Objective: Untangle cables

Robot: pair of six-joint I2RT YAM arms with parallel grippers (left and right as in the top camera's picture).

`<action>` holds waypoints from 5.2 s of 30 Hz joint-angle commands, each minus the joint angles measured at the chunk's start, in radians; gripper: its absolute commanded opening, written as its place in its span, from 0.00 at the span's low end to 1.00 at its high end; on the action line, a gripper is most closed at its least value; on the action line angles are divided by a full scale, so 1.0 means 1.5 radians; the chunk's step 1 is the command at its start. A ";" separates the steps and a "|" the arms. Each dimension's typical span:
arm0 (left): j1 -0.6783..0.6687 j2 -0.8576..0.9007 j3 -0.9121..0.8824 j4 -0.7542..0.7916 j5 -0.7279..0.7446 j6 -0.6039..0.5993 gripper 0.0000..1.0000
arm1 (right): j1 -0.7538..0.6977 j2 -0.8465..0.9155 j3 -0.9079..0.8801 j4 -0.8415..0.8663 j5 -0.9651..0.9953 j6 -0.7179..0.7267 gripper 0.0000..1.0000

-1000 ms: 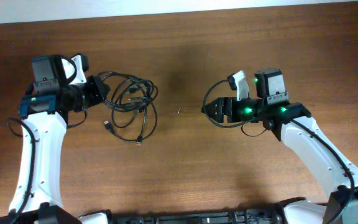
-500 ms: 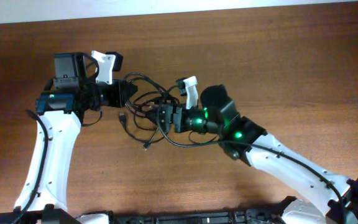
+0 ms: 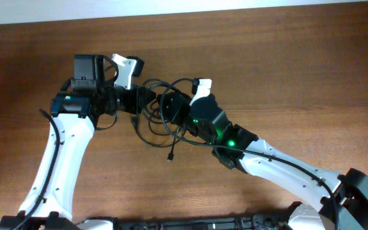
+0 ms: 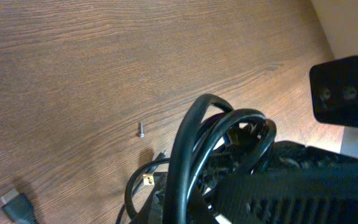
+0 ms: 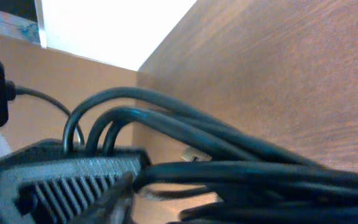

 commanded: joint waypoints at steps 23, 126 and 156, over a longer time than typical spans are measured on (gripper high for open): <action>0.124 -0.062 0.003 -0.094 -0.297 -0.194 0.00 | -0.185 -0.265 0.006 -0.090 -0.126 -0.257 0.04; 0.118 0.064 0.012 -0.180 -0.280 -0.511 0.00 | -0.351 -0.107 0.006 -0.567 -0.346 -0.352 0.93; 0.118 -0.011 0.012 -0.115 -0.183 -0.316 0.00 | 0.072 0.240 0.017 0.299 -0.182 0.080 0.89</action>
